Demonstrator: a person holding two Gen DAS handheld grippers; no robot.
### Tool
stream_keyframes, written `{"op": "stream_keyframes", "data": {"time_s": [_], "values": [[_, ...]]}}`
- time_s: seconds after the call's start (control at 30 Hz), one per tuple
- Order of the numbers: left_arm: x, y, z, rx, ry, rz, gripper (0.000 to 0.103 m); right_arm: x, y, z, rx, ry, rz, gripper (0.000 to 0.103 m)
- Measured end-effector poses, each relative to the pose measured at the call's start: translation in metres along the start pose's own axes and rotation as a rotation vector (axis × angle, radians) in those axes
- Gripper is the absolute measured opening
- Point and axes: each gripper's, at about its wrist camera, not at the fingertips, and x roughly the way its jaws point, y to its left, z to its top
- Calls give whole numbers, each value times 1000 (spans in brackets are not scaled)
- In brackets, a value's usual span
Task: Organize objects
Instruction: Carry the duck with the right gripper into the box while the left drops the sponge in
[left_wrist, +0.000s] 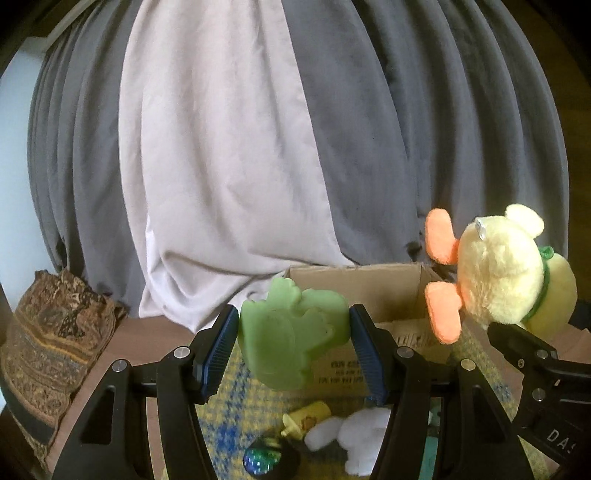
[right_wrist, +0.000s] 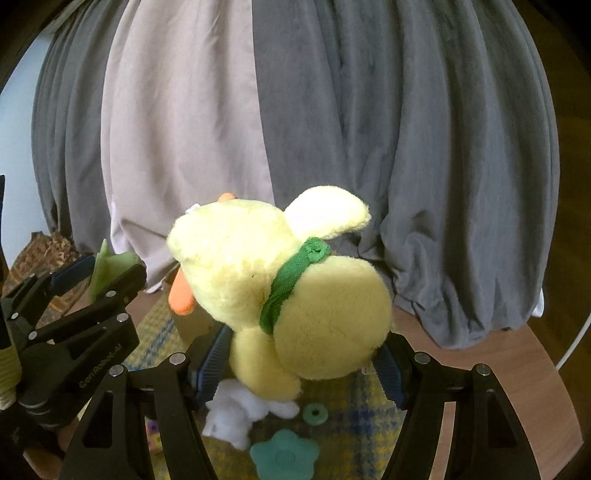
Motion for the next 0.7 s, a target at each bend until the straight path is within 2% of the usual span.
{"op": "stream_keyframes", "data": {"time_s": [0.2,0.43,0.7], "values": [[15,2,13,-4,-4,-31,61,12,-2,14,4,0,-1,69],[46,2,31,-11,44,-107,61,29,-3,30,22,25,10,69],[67,2,51,-11,43,-88,61,58,-7,52,47,74,12,69]]}}
